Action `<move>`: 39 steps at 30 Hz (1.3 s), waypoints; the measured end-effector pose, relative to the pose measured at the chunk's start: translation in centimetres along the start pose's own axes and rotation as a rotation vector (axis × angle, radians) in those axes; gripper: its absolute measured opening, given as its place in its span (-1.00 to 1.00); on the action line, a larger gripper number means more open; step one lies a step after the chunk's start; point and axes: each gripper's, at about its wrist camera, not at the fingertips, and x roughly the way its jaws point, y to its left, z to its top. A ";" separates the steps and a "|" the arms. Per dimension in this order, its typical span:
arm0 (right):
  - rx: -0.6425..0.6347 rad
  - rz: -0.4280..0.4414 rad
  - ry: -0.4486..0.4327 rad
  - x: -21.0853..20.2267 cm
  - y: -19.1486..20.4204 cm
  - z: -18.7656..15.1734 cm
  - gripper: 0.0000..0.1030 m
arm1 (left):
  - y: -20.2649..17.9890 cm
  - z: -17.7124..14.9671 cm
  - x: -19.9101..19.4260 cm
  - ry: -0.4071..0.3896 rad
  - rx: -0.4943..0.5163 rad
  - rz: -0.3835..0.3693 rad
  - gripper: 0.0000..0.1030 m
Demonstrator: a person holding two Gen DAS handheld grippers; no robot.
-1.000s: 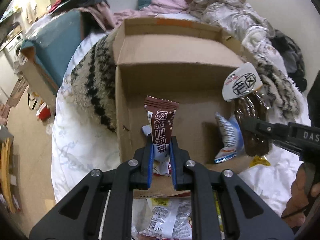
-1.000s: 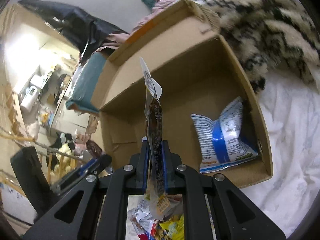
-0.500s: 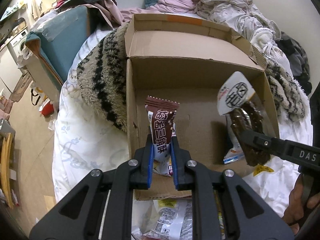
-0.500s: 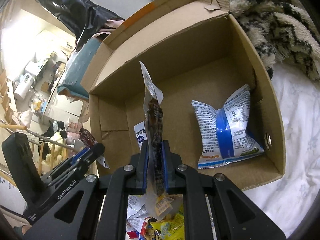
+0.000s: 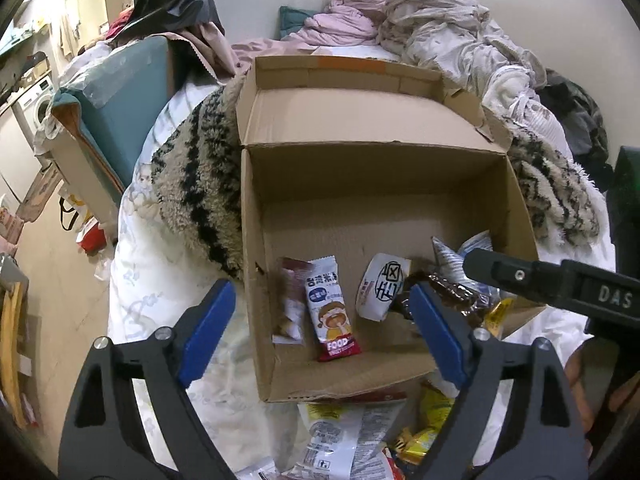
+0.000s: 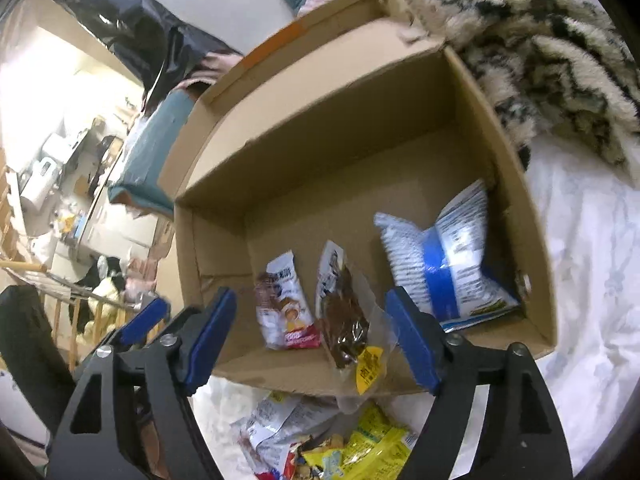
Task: Organize snacks
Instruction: 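Withdraw both tools from the box toward the remaining snacks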
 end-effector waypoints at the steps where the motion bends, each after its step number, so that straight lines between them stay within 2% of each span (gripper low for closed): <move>1: 0.005 0.001 0.006 0.0 -0.2 0.1 0.57 | 0.0 0.0 0.0 0.002 0.001 -0.007 0.69; 14: 0.018 0.006 0.008 -0.6 -0.1 0.5 0.56 | 1.0 -0.3 0.0 0.038 -0.053 -0.010 0.69; 24: -0.029 -0.006 -0.008 -4.9 0.4 -0.9 0.56 | 2.1 -1.0 -3.6 0.019 -0.076 -0.015 0.69; 27: -0.048 -0.026 -0.038 -6.8 0.4 -1.8 0.56 | 3.1 -1.8 -4.9 0.019 -0.106 0.006 0.69; 32: 0.047 -0.043 -0.096 -10.2 -2.0 -3.3 0.56 | 4.9 -3.6 -6.2 0.052 -0.174 0.013 0.69; 35: 0.112 -0.036 -0.086 -11.2 -3.4 -4.4 0.56 | 5.5 -4.7 -6.7 0.069 -0.187 0.026 0.69; 39: 0.125 -0.044 -0.063 -11.6 -3.6 -6.0 0.56 | 6.0 -5.8 -7.3 0.093 -0.207 0.032 0.69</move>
